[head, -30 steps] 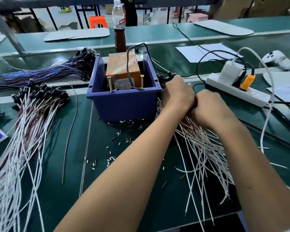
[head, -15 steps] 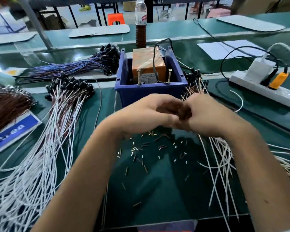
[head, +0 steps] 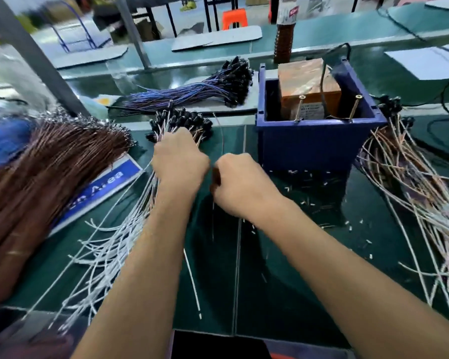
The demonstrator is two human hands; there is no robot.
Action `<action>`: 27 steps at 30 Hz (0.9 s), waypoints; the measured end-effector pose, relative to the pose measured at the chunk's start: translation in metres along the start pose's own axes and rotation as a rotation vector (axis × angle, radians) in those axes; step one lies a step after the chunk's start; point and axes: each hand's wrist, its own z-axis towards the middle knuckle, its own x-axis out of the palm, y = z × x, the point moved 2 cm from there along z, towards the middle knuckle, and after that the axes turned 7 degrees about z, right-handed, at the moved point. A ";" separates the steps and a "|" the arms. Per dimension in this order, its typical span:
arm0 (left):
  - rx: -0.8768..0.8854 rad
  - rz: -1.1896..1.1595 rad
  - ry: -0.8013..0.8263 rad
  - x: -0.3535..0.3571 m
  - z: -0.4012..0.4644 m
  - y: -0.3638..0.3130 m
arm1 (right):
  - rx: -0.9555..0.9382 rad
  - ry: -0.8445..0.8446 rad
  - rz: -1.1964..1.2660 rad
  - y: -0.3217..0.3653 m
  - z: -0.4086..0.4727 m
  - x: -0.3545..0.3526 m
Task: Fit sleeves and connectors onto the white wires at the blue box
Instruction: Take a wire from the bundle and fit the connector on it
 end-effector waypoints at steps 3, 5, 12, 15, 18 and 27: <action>-0.003 0.105 0.027 0.009 0.002 0.003 | 0.042 -0.013 0.127 0.009 0.010 0.009; 0.005 0.081 0.021 0.009 0.003 0.004 | 0.096 -0.015 0.213 0.012 0.014 0.015; -0.093 -0.238 0.140 -0.006 0.013 0.008 | 0.211 -0.134 0.479 0.005 0.023 0.020; -0.126 -0.511 0.189 -0.016 0.011 0.001 | 0.246 -0.169 0.645 0.004 0.027 0.020; -0.114 -0.676 0.161 -0.022 0.011 -0.005 | 0.249 -0.190 0.765 0.001 0.032 0.019; 0.193 -0.547 0.634 -0.035 0.001 0.013 | 0.558 -0.143 1.291 -0.012 0.031 0.015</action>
